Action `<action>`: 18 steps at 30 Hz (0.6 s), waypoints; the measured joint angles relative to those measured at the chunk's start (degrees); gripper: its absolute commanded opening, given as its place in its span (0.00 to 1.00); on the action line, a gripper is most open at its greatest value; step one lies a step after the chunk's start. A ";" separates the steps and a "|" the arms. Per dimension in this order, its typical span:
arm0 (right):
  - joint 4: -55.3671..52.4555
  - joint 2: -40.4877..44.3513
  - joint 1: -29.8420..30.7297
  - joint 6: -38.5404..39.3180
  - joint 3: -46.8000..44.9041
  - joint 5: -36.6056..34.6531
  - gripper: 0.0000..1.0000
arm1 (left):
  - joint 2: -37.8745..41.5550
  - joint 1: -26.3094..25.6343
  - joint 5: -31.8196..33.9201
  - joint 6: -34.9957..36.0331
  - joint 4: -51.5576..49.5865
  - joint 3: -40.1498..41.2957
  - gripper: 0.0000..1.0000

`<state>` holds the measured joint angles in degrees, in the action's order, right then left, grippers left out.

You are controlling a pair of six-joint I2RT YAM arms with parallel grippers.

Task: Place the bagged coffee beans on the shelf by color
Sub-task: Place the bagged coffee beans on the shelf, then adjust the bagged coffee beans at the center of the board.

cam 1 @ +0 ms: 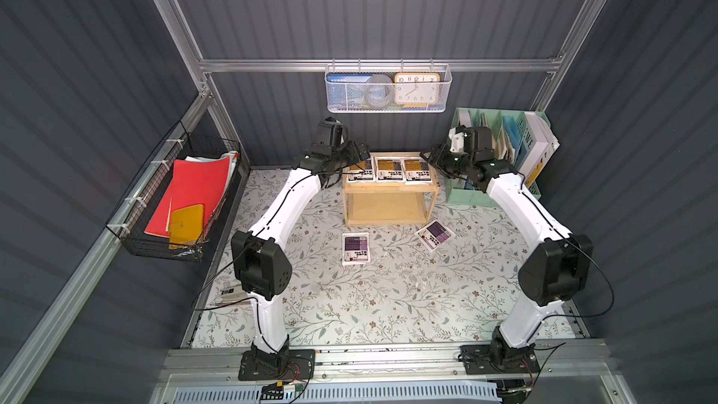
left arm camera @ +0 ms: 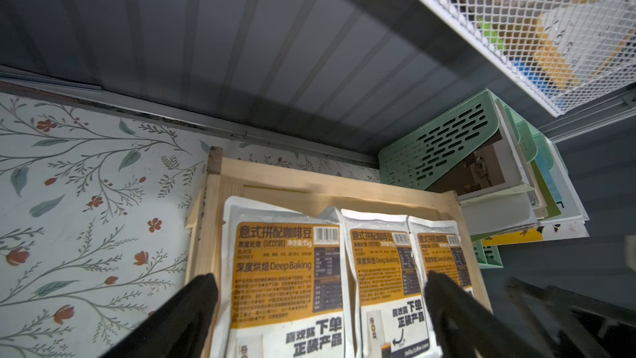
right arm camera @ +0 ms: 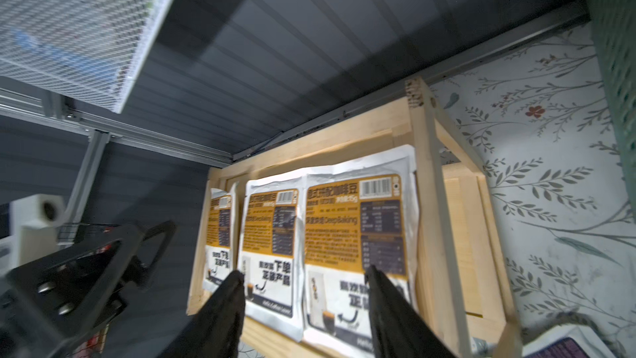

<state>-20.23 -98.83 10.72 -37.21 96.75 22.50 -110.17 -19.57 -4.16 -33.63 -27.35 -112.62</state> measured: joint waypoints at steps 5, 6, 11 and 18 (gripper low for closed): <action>2.49 8.35 0.46 -1.18 -3.32 1.25 0.61 | 4.72 0.00 3.32 0.26 0.31 5.16 1.00; 2.97 9.79 0.72 -1.33 -4.17 1.44 0.61 | 5.99 0.00 4.28 0.33 0.42 6.27 1.00; 4.04 16.09 3.13 -1.92 -10.10 1.79 0.61 | 11.87 0.00 8.79 0.68 0.81 11.82 1.00; 4.50 22.60 9.92 -3.08 -20.76 0.52 0.61 | 17.99 0.00 14.53 0.37 1.05 22.53 1.00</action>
<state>-15.73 -76.23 20.64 -40.29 75.99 23.03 -92.18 -19.57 10.37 -33.26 -26.30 -90.08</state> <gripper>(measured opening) 0.612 0.999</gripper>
